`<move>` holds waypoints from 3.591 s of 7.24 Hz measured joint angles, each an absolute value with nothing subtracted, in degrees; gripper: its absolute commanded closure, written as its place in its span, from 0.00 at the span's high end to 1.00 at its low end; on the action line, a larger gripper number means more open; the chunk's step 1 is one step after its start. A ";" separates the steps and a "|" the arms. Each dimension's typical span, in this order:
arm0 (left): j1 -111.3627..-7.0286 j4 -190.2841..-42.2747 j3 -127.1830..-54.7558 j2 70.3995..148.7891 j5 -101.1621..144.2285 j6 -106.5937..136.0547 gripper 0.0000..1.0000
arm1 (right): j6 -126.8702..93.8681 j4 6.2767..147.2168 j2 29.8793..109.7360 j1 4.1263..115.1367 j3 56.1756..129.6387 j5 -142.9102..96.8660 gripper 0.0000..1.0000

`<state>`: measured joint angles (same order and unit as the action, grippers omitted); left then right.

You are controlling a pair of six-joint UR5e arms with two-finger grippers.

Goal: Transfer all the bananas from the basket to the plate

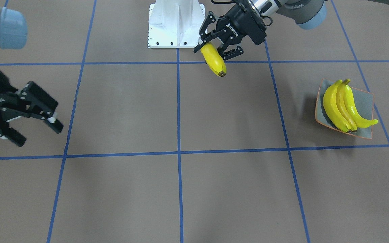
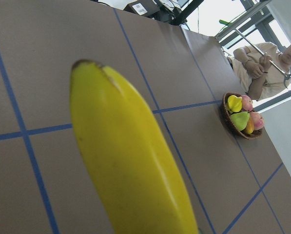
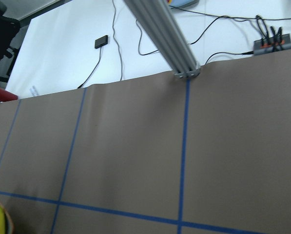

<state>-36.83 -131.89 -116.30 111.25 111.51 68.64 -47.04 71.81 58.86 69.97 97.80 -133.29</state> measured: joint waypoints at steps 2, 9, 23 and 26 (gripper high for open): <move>-41.29 -123.96 -121.73 104.70 111.84 67.97 0.00 | -31.86 74.09 65.37 76.17 96.70 -135.72 1.00; -56.95 -117.99 -120.29 81.80 116.57 25.58 0.00 | 3.88 78.07 74.51 83.80 88.25 -134.75 1.00; -59.16 -117.90 -105.11 84.33 115.47 -10.64 0.95 | 4.05 78.05 74.62 84.23 88.20 -135.23 1.00; -59.15 -118.49 -105.02 84.17 115.54 -10.66 0.99 | 4.04 78.05 74.68 84.41 88.24 -135.34 1.00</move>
<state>-59.15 -118.49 -105.02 84.17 115.54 -10.66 4.04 78.05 74.68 84.41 88.24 -135.34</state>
